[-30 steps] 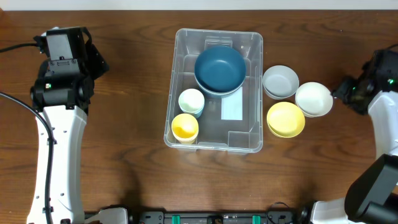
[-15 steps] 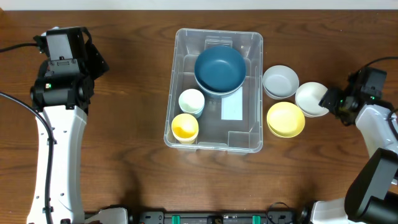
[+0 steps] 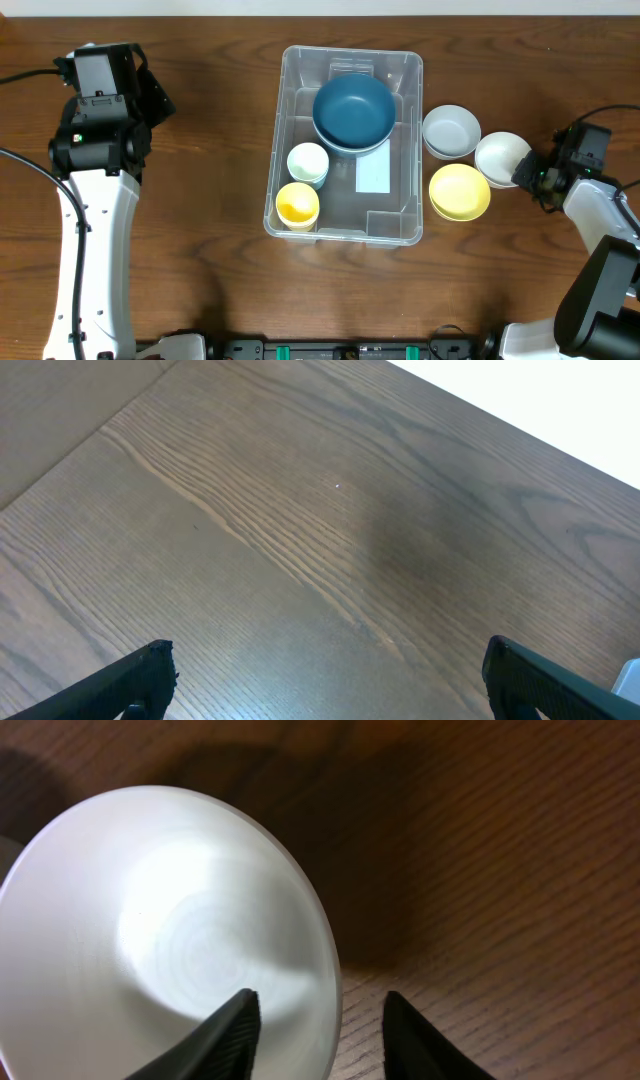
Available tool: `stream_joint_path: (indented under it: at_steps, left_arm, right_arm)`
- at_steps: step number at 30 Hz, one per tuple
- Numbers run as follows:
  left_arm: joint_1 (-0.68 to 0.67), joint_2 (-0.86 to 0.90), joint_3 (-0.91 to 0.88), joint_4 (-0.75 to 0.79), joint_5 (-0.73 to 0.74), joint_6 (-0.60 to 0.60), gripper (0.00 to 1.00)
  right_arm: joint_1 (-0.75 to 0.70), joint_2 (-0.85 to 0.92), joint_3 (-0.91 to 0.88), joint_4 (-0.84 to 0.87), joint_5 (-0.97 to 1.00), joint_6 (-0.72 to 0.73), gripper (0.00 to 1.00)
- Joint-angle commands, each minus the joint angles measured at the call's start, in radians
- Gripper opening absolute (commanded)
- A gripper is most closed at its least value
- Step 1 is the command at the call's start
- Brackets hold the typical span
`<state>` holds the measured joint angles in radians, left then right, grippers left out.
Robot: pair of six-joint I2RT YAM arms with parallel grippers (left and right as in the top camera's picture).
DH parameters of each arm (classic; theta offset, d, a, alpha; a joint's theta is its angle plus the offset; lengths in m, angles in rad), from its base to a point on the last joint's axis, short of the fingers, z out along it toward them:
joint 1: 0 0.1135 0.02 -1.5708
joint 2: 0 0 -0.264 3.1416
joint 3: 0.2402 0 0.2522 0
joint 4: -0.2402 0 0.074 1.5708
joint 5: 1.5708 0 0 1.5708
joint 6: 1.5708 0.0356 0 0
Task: Pack container
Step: 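Grasp the rim of the white bowl with the right gripper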
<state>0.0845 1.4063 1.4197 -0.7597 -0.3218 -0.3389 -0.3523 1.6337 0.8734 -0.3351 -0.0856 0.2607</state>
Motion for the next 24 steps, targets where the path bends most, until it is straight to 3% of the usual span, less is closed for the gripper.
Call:
stream_joint_path:
  at_steps: [1, 15, 24]
  left_arm:
    - [0.004, -0.002, 0.013, -0.003, -0.021, 0.009, 0.98]
    - [0.004, -0.002, 0.013, -0.003, -0.021, 0.009, 0.98]
    - [0.004, -0.002, 0.013, -0.003, -0.021, 0.009, 0.98]
  right_arm:
    - [-0.001, 0.005, -0.01, 0.003, 0.011, 0.005, 0.39]
    - [-0.002, 0.011, -0.021, 0.01, 0.045, 0.024, 0.27]
    - [-0.003, 0.054, -0.021, 0.029, 0.045, 0.039, 0.24]
